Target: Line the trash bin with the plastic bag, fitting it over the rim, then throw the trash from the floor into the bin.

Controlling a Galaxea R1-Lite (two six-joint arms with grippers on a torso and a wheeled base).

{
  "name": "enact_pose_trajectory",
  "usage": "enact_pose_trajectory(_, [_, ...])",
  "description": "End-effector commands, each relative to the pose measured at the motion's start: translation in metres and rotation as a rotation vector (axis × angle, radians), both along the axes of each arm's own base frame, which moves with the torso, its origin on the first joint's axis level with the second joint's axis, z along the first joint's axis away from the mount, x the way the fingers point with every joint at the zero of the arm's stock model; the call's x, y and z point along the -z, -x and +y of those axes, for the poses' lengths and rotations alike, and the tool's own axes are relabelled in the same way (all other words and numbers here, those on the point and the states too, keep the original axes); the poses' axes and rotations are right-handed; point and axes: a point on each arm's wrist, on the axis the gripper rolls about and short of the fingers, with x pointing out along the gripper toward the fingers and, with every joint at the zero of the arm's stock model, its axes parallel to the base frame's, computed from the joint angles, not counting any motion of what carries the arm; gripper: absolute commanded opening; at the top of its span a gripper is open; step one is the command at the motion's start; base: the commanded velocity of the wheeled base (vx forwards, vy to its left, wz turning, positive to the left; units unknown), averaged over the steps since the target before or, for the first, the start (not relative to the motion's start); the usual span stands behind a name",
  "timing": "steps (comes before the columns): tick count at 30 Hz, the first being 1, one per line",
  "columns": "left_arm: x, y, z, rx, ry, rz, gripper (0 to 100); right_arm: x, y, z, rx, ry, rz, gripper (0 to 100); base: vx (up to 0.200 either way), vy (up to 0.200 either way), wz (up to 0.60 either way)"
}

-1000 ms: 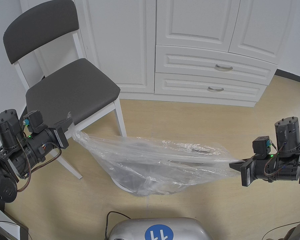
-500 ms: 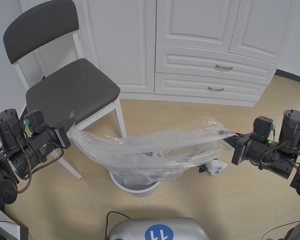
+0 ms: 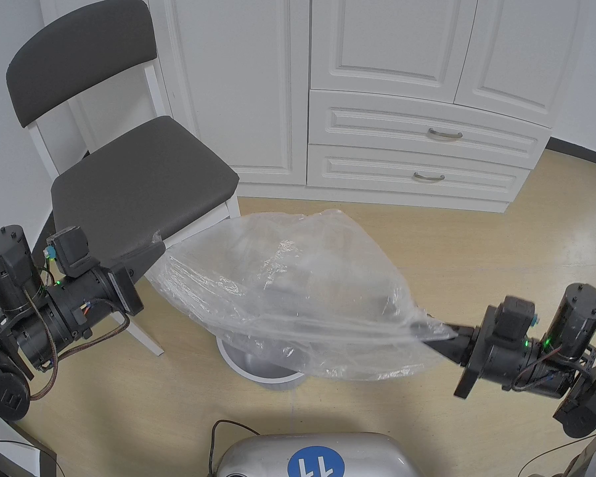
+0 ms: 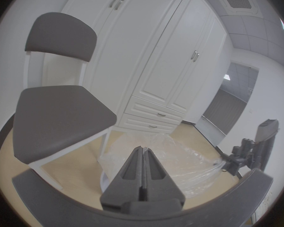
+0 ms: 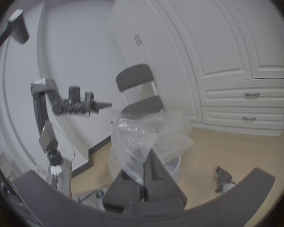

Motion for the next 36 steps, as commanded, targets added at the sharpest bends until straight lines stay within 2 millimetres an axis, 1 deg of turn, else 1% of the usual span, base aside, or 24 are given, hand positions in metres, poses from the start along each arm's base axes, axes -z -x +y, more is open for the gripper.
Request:
enact_pose_trajectory(1, [0.002, 0.016, 0.002, 0.070, 0.003, 0.002, 0, 0.040, 0.007, -0.005, -0.064, 0.140, 0.116, 0, 0.000, 0.000, 0.00])
enact_pose_trajectory(5, [0.011, 0.023, 0.003, 0.146, -0.011, 0.035, 0, 0.052, 0.012, -0.006, -0.147, 0.199, 0.127, 0, 0.000, 0.000, 0.00])
enact_pose_trajectory(10, [0.014, 0.025, 0.003, 0.163, -0.025, 0.039, 0, 0.063, 0.009, -0.005, -0.152, 0.233, 0.161, 0, 0.000, 0.000, 0.00])
enact_pose_trajectory(13, [0.014, 0.026, 0.003, 0.164, -0.030, 0.034, 0, 0.064, 0.008, -0.004, -0.150, 0.233, 0.162, 0, 0.000, 0.000, 0.00])
enact_pose_trajectory(17, [0.014, 0.027, 0.005, 0.156, -0.038, 0.027, 0, 0.058, -0.001, 0.000, -0.098, 0.212, 0.128, 0, 0.000, 0.000, 0.00])
enact_pose_trajectory(20, [0.014, 0.026, 0.006, 0.154, -0.040, 0.028, 0, 0.050, -0.011, 0.008, -0.015, 0.164, 0.119, 0, 0.000, 0.000, 0.00])
enact_pose_trajectory(23, [0.013, 0.026, 0.008, 0.140, -0.049, 0.018, 0, 0.036, -0.023, 0.023, 0.095, 0.053, 0.117, 0, 0.000, 0.000, 0.00])
enact_pose_trajectory(25, [0.013, 0.025, 0.012, 0.120, -0.072, -0.001, 0, 0.018, -0.037, 0.039, 0.207, -0.090, 0.113, 0, 0.000, 0.000, 0.00])
enact_pose_trajectory(27, [0.012, 0.026, 0.014, 0.112, -0.083, -0.008, 0, 0.005, -0.049, 0.049, 0.282, -0.205, 0.106, 0, 0.000, 0.000, 0.00])
enact_pose_trajectory(28, [0.012, 0.026, 0.014, 0.112, -0.083, -0.008, 0, 0.004, -0.050, 0.049, 0.286, -0.212, 0.105, 0, 0.000, 0.000, 0.00])
enact_pose_trajectory(29, [0.013, 0.026, 0.015, 0.109, -0.085, -0.006, 0, -0.005, -0.059, 0.055, 0.325, -0.289, 0.098, 0, 0.000, 0.000, 0.00])
enact_pose_trajectory(30, [0.013, 0.026, 0.015, 0.109, -0.085, -0.006, 0, -0.006, -0.059, 0.055, 0.328, -0.294, 0.097, 0, 0.000, 0.000, 0.00])
enact_pose_trajectory(31, [0.014, 0.026, 0.015, 0.111, -0.088, 0.001, 0, -0.012, -0.063, 0.057, 0.341, -0.340, 0.092, 0, 0.000, 0.000, 0.00])
enact_pose_trajectory(36, [0.024, 0.031, 0.013, 0.134, -0.135, 0.013, 0, -0.027, -0.066, 0.064, 0.328, -0.457, 0.107, 0, 0.000, 0.000, 0.00])
